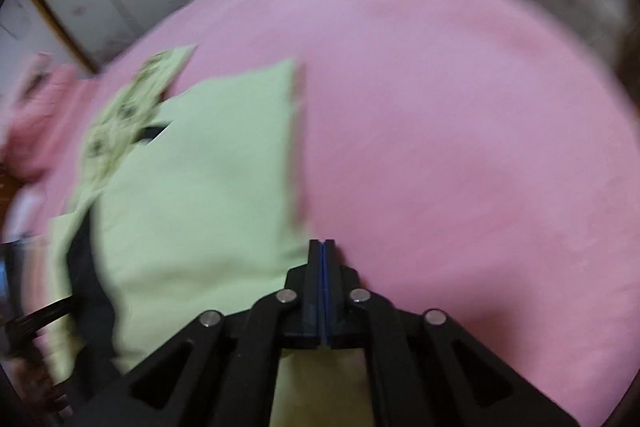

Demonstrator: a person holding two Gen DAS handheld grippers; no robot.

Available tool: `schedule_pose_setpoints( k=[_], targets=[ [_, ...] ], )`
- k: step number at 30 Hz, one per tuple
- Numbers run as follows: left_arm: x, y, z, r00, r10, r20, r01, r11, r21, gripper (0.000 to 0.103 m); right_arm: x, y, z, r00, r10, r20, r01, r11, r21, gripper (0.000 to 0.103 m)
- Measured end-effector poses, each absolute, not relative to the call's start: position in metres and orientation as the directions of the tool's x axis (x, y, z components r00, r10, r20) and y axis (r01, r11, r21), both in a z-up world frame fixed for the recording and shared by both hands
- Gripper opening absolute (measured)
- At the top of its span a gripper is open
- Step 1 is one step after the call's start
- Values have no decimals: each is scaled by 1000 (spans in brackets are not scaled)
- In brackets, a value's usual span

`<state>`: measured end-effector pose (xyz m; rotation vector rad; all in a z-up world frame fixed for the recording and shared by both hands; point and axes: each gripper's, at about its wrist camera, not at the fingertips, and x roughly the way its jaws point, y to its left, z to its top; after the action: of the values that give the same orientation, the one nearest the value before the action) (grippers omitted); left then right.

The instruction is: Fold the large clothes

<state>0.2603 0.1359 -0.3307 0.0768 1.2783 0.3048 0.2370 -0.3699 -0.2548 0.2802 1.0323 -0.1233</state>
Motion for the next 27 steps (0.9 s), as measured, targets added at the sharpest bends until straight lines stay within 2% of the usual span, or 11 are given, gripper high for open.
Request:
schedule_pose_setpoints(
  k=[2,3,5,8,10,12,16,20,23,25,27],
  targets=[
    [258,121,-320,286,320,-903,-197,942,271,9,237,-363,-239,589,50,-807,193,960,201,0],
    [257,115,-314,315,299,-901,-210,948,241,9,237,-355,-232,621,79,-779,167,959,230,0],
    [255,104,-296,390,166,-906,-221,972,82,10,244,-328,-226,659,223,-718,58,937,344,0],
    [270,86,-291,416,-82,-906,-196,965,-177,10,263,-273,-243,564,490,-665,-84,835,544,0],
    [283,77,-299,387,-150,-910,-203,949,-243,10,275,-243,-261,467,632,-618,-99,732,674,0],
    [290,71,-307,379,-161,-911,-221,941,-258,10,285,-226,-276,406,690,-599,-77,679,730,0],
    [311,87,-323,359,-112,-926,-155,972,-178,10,318,-249,-301,390,647,-655,15,707,707,0],
    [319,129,-326,382,93,-919,-155,987,36,10,343,-334,-300,505,458,-731,7,845,534,0],
    [319,155,-328,386,63,-920,-164,986,-2,10,347,-401,-294,574,299,-762,199,852,484,0],
    [319,156,-324,376,70,-924,-184,983,-1,10,345,-414,-280,583,181,-792,235,896,378,0],
    [318,151,-317,373,92,-923,-210,978,12,10,339,-415,-267,590,153,-793,230,909,347,0]
  ],
)
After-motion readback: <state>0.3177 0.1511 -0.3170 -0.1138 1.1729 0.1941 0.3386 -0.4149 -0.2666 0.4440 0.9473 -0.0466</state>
